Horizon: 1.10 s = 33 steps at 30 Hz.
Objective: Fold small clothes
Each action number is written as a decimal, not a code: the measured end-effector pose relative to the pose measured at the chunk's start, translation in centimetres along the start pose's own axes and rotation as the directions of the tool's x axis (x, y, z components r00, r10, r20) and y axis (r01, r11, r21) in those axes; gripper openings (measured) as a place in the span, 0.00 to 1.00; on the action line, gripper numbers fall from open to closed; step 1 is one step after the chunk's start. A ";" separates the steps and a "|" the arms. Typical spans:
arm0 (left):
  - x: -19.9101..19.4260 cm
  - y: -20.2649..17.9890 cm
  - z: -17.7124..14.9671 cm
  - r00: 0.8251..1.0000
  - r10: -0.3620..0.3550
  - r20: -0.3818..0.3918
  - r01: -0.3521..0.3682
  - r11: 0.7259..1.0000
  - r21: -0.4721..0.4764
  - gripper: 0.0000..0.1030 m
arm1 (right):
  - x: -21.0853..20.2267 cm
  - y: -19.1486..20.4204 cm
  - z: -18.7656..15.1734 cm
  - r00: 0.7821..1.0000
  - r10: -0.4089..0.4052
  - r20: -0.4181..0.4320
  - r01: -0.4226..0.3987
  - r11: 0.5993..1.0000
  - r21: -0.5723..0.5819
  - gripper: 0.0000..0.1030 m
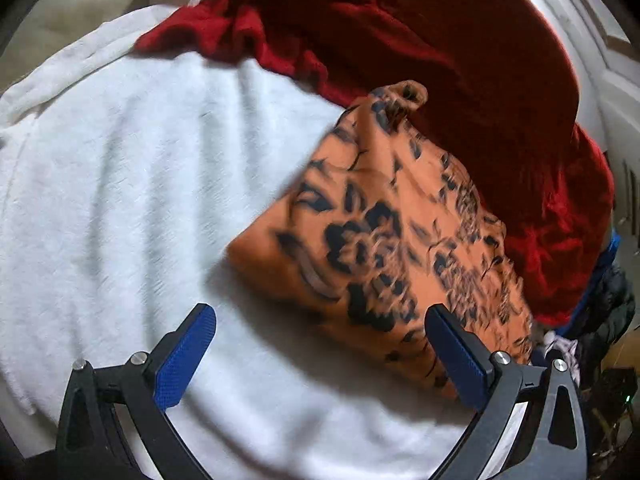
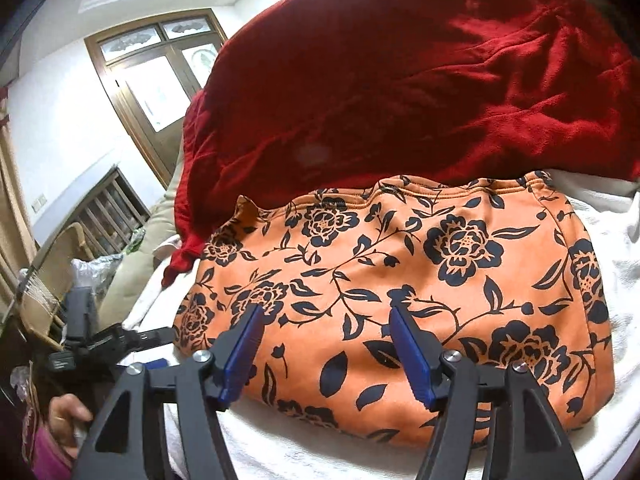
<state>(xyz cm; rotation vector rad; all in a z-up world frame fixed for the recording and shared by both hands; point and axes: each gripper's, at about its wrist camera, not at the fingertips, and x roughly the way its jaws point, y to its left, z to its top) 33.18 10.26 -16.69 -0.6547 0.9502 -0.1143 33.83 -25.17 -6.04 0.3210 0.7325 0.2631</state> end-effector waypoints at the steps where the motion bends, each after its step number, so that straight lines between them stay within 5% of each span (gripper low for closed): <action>1: -0.1 -0.3 0.1 1.000 -0.015 0.025 0.015 1.000 0.005 1.00 | -0.1 -0.2 0.0 1.000 0.004 0.005 -0.004 1.000 0.009 0.66; 5: 0.6 -0.7 0.7 0.995 -0.051 0.089 0.052 0.999 -0.013 1.00 | 0.3 -0.6 -0.1 1.000 0.000 -0.004 0.001 1.000 0.023 0.62; 7: 0.8 -0.6 0.9 0.989 -0.074 0.127 0.078 0.997 -0.027 0.88 | 0.7 -0.4 -0.2 1.000 -0.004 -0.023 0.004 1.000 0.011 0.61; 9: 0.6 -1.4 0.8 0.984 -0.072 0.163 0.069 0.997 0.026 0.60 | 1.0 -0.2 -0.4 0.999 0.003 -0.038 -0.002 1.000 0.010 0.61; 10: 0.5 -1.9 0.8 0.984 -0.057 0.171 0.047 0.997 0.064 0.54 | 1.2 -0.1 -0.4 0.999 0.004 -0.046 -0.004 1.000 0.009 0.61; 14: 0.9 -1.6 0.9 0.986 -0.005 0.168 -0.008 0.997 0.075 0.56 | 1.9 0.4 -0.6 0.998 -0.020 -0.062 0.020 1.000 -0.012 0.61; 17: 1.7 0.3 1.1 0.993 0.010 0.121 -0.007 1.000 -0.026 0.79 | 2.4 0.8 -0.6 0.997 -0.016 -0.072 0.015 1.000 -0.015 0.62; 20: 1.6 1.4 0.8 0.993 -0.040 0.113 0.052 0.993 -0.109 0.79 | 2.9 1.4 -0.7 0.997 -0.045 -0.070 0.042 0.998 -0.035 0.62; 24: 2.0 0.9 1.0 0.990 -0.091 0.106 0.101 0.990 -0.102 0.78 | 3.2 2.0 -0.7 0.997 -0.028 -0.073 0.024 0.998 -0.050 0.61; 25: 2.0 0.8 1.0 0.987 -0.105 0.122 0.117 0.988 -0.102 0.71 | 3.3 2.1 -0.7 0.997 -0.030 -0.072 0.026 0.998 -0.060 0.61; 26: 2.1 0.4 1.0 0.985 -0.111 0.133 0.123 0.988 -0.090 0.43 | 3.2 2.2 -0.8 0.997 -0.035 -0.072 0.030 0.997 -0.067 0.61; 27: 2.2 -0.2 1.2 0.986 -0.098 0.139 0.106 0.993 -0.058 0.30 | 3.2 2.2 -0.8 0.997 -0.034 -0.073 0.029 0.997 -0.068 0.61; 33: 2.3 -0.9 1.1 0.984 -0.054 0.172 0.055 0.998 0.003 0.27 | 3.2 0.7 -1.0 0.995 -0.057 -0.084 0.054 0.998 -0.040 0.59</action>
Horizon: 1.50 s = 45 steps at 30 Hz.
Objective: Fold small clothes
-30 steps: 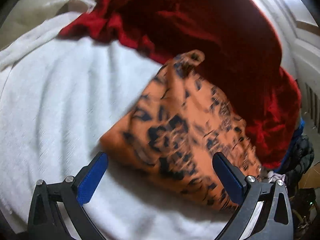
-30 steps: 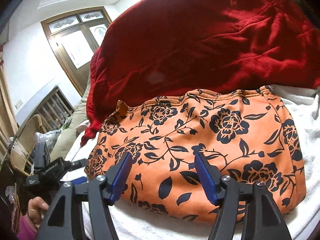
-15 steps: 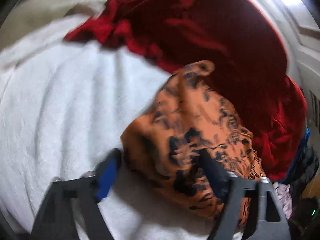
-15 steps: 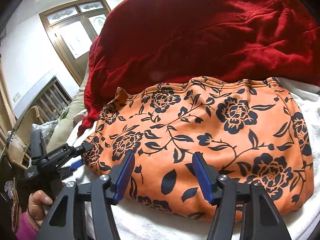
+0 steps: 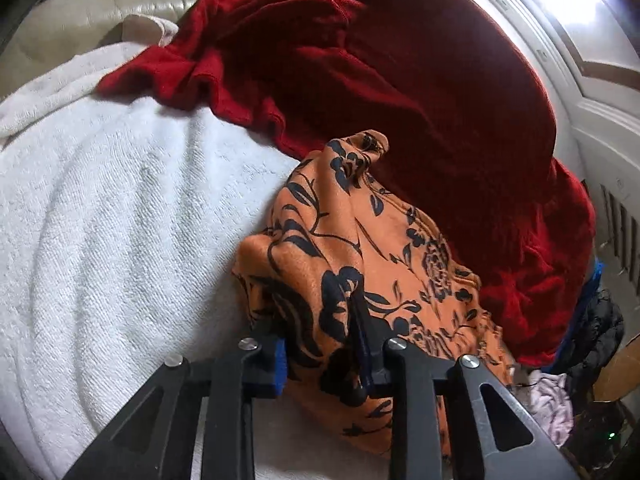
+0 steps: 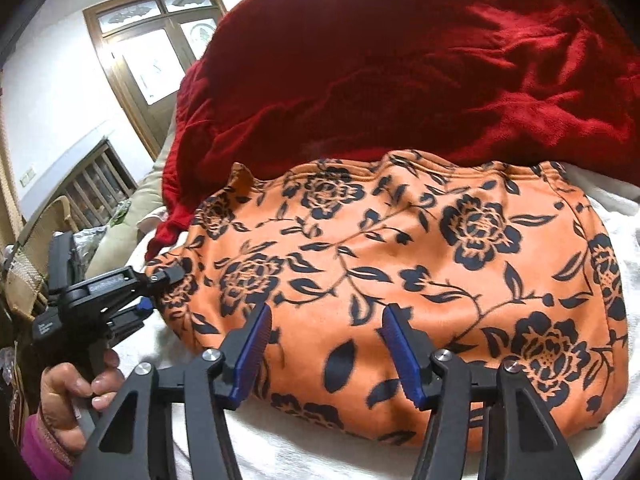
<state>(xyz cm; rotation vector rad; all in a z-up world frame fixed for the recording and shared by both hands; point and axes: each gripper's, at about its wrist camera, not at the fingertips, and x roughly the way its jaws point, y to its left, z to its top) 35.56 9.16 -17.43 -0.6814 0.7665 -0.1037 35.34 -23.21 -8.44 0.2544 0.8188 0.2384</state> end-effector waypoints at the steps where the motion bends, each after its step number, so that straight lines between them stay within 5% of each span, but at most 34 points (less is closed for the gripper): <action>1: 0.3 0.1 -0.1 1.000 0.007 -0.002 -0.007 1.000 -0.005 0.30 | -0.1 -0.3 0.0 1.000 -0.003 0.001 0.003 1.000 0.009 0.59; 2: 1.0 0.2 -0.3 1.000 0.003 -0.011 -0.003 1.000 -0.023 0.39 | -0.2 -0.7 0.0 1.000 -0.006 0.004 0.006 1.000 0.022 0.59; 5: 1.6 0.6 -0.6 0.999 -0.029 -0.034 0.027 0.998 -0.059 0.42 | -0.3 -2.1 -0.1 1.000 -0.014 -0.001 0.014 0.998 0.060 0.59; 9: 0.8 -0.3 -0.6 1.000 -0.017 0.004 0.017 1.000 -0.005 0.27 | -0.4 -3.6 -0.4 1.000 -0.014 -0.011 0.015 0.995 0.102 0.55; 11: 0.5 -0.6 -0.7 1.000 -0.007 0.021 0.007 1.000 0.010 0.26 | -0.6 -3.7 -0.4 1.000 -0.016 -0.008 0.016 0.994 0.104 0.40; 14: 0.4 -0.6 -0.7 1.000 0.015 0.020 -0.015 1.000 0.015 0.27 | -0.7 -3.4 -0.3 1.000 -0.017 0.003 0.017 0.996 0.089 0.37; 18: 0.9 -1.2 -0.8 0.996 0.085 0.000 -0.085 0.995 0.060 0.51 | 0.7 -1.8 -0.5 0.996 -0.080 -0.041 0.081 0.996 0.023 0.37; 20: 1.0 -1.4 -1.0 0.996 0.087 0.002 -0.086 0.992 0.092 0.51 | 2.2 -1.4 -0.9 0.987 -0.129 -0.097 0.129 0.992 -0.007 0.37; 24: 0.7 -1.7 -1.2 0.996 0.089 0.021 -0.090 0.987 0.132 0.34 | 3.0 -0.2 -1.4 0.971 -0.215 -0.101 0.206 0.974 -0.096 0.38; 45: 0.1 -1.9 -1.2 0.995 0.096 0.033 -0.100 0.984 0.147 0.33 | 1.5 1.7 -0.8 0.954 -0.300 -0.018 0.291 0.937 -0.191 0.38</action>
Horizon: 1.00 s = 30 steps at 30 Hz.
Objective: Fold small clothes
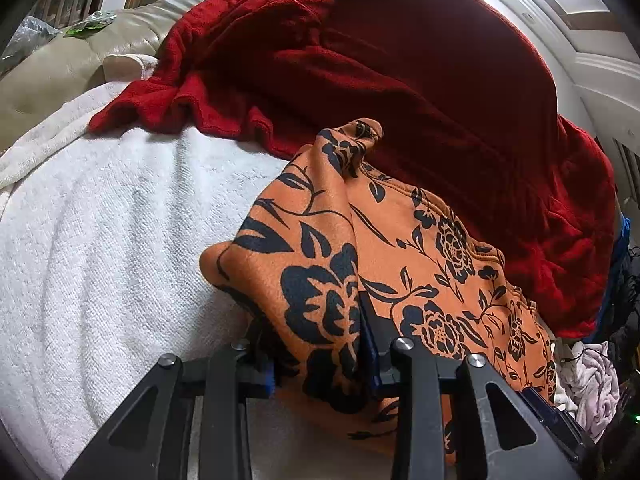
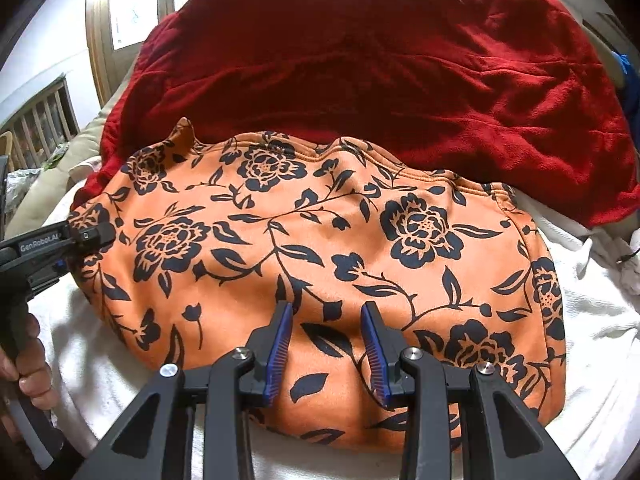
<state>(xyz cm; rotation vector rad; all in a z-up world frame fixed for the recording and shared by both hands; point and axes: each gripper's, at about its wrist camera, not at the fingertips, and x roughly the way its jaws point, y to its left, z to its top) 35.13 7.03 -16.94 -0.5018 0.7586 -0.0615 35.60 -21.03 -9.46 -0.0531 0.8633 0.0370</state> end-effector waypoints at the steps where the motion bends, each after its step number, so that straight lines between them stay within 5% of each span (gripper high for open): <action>1: 0.0 0.0 0.0 1.000 0.000 0.000 0.000 1.000 -0.001 0.33 | 0.0 0.0 0.0 1.000 -0.001 0.000 0.001 1.000 0.001 0.38; 13: -0.1 -0.1 0.0 1.000 0.001 0.007 -0.001 1.000 0.002 0.32 | 0.1 -0.1 -0.1 1.000 -0.008 -0.001 0.008 1.000 -0.007 0.38; 17: -1.9 -3.5 0.1 0.995 -0.007 0.095 -0.008 0.988 0.153 0.22 | -0.2 -1.8 -0.3 1.000 -0.004 -0.006 0.004 1.000 0.022 0.38; 23: -5.7 -15.0 -2.8 0.971 -0.147 0.187 0.025 0.845 0.534 0.21 | -2.1 -9.5 -0.3 0.998 -0.045 0.039 0.036 0.978 0.203 0.38; 30: -3.4 -28.0 -10.6 0.958 -0.283 -0.039 0.219 0.639 0.737 0.21 | -4.2 -20.8 -1.6 0.991 -0.113 0.075 0.068 0.893 0.445 0.38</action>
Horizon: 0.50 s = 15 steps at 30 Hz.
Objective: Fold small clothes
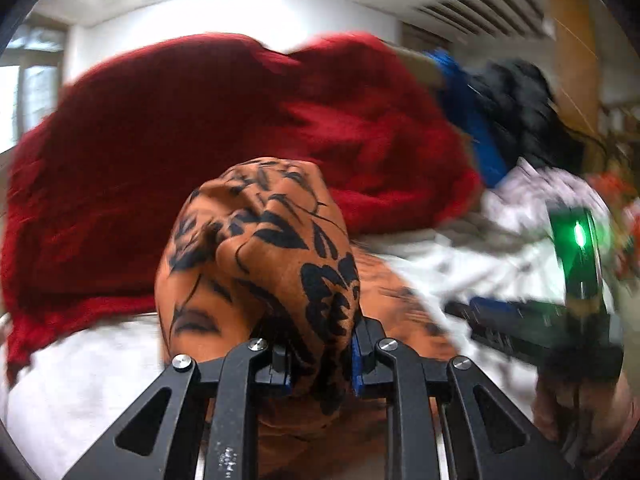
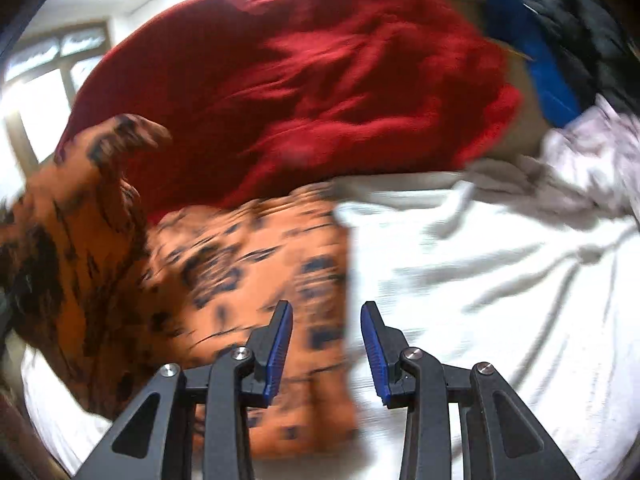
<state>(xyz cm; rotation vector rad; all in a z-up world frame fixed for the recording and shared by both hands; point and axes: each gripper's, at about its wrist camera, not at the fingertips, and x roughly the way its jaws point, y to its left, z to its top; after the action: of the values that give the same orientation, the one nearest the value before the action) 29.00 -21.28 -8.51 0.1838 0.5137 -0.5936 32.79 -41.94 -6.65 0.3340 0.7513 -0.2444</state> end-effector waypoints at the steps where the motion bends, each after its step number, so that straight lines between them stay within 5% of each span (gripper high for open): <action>1: 0.9 -1.3 -0.1 0.999 -0.032 -0.021 0.033 0.999 0.014 0.23 | -0.1 -1.2 0.5 1.000 0.002 0.009 -0.002 1.000 0.030 0.38; 4: 2.1 -3.6 -0.6 0.972 -0.225 -0.061 0.226 0.974 0.003 0.34 | -0.3 -4.1 1.5 0.997 0.077 0.023 -0.080 0.989 0.127 0.38; 6: 0.7 -3.7 -0.6 0.954 -0.299 -0.033 0.299 0.954 0.011 0.57 | -0.1 -5.1 1.9 0.975 0.219 0.026 -0.220 0.958 0.186 0.41; 8: -1.8 -3.0 -0.4 0.964 -0.262 0.044 0.259 0.964 0.065 0.76 | 0.1 -4.9 2.0 0.959 0.283 0.025 -0.281 0.936 0.212 0.60; 11: -4.3 0.2 0.3 0.973 -0.203 0.113 0.199 0.979 0.040 0.76 | 0.6 -3.1 1.9 0.941 0.338 0.002 -0.332 0.925 0.186 0.61; 15: -2.7 6.1 1.1 0.996 -0.078 0.040 0.082 0.988 -0.127 0.76 | 1.3 -0.5 1.8 0.945 0.327 -0.021 -0.320 0.935 0.152 0.61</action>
<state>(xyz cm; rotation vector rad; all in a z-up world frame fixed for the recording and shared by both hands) 31.06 -15.29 -6.11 0.0303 0.5259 -0.6385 34.64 -43.25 -6.40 0.5990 0.7134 0.0207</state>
